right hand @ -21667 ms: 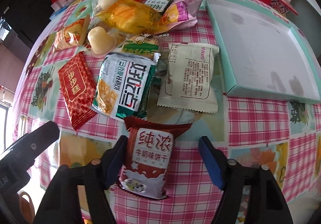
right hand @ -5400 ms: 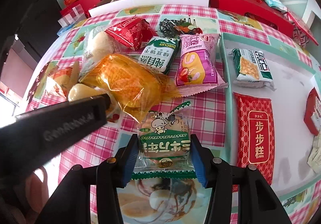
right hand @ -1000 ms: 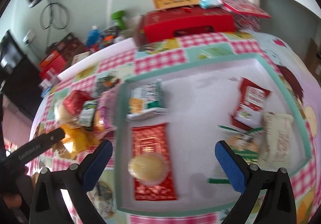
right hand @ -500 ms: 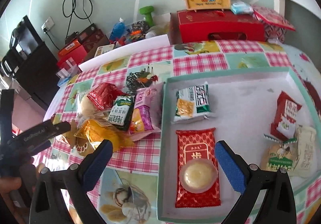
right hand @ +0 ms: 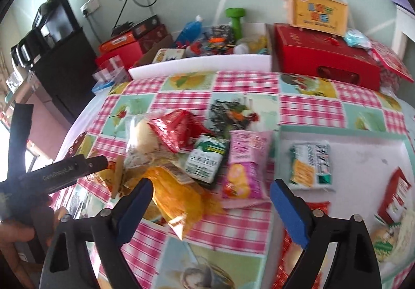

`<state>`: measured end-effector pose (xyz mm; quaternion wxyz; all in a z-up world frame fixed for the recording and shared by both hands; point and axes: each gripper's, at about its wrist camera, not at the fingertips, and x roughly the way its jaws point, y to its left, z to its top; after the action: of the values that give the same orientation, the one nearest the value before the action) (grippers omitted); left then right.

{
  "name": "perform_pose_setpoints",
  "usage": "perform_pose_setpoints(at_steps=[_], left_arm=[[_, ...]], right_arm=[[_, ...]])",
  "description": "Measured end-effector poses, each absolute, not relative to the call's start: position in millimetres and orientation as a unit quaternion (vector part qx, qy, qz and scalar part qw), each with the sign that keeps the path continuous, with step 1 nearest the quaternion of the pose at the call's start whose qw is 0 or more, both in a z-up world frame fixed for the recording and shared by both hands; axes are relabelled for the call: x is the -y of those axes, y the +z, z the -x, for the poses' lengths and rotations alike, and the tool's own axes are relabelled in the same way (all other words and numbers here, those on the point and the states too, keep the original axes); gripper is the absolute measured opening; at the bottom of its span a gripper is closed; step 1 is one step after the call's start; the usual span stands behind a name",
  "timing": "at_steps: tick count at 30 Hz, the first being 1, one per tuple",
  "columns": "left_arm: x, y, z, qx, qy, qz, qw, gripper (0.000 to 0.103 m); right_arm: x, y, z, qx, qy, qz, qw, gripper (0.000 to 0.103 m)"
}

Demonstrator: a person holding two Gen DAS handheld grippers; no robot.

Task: Organize snacks

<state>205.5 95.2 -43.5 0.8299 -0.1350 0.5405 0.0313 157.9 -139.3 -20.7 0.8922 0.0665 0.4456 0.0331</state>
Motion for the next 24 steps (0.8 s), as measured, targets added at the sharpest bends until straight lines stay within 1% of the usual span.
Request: perform_pose_setpoints(at_steps=[1, 3, 6, 9, 12, 14, 21, 24], left_arm=[[-96.1, -45.8, -207.1, -0.542, 0.029, 0.137, 0.829, 0.098], [-98.2, -49.0, -209.2, -0.542, 0.028, 0.139, 0.828, 0.098], [-104.8, -53.6, -212.7, -0.544, 0.034, 0.144, 0.826, 0.098], [-115.7, -58.4, -215.4, -0.540, 0.052, 0.160, 0.825, 0.098], [-122.5, -63.5, -216.9, -0.536, 0.060, 0.177, 0.823, 0.098], [-121.7, -66.5, -216.6, -0.533, 0.060, 0.177, 0.825, 0.098], [-111.5, -77.5, -221.2, -0.539, 0.059, 0.170, 0.823, 0.098], [-108.4, -85.9, -224.0, -0.559, 0.057, 0.180, 0.808, 0.098]], right_arm=[[136.1, -22.2, -161.7, -0.448, 0.039, -0.065, 0.891, 0.084], [128.3, -27.5, -171.1, -0.455, 0.050, -0.062, 0.887, 0.083], [119.8, -38.4, -180.9, -0.467, 0.058, -0.059, 0.880, 0.075], [115.0, -54.6, -188.7, -0.487, 0.070, -0.067, 0.868, 0.074], [111.6, -66.8, -191.3, -0.503, 0.082, -0.074, 0.857, 0.070], [110.1, -69.6, -190.8, -0.508, 0.084, -0.079, 0.854, 0.070], [103.4, -75.8, -188.1, -0.521, 0.092, -0.079, 0.845, 0.064], [102.1, -77.2, -185.7, -0.528, 0.091, -0.081, 0.841, 0.062]])
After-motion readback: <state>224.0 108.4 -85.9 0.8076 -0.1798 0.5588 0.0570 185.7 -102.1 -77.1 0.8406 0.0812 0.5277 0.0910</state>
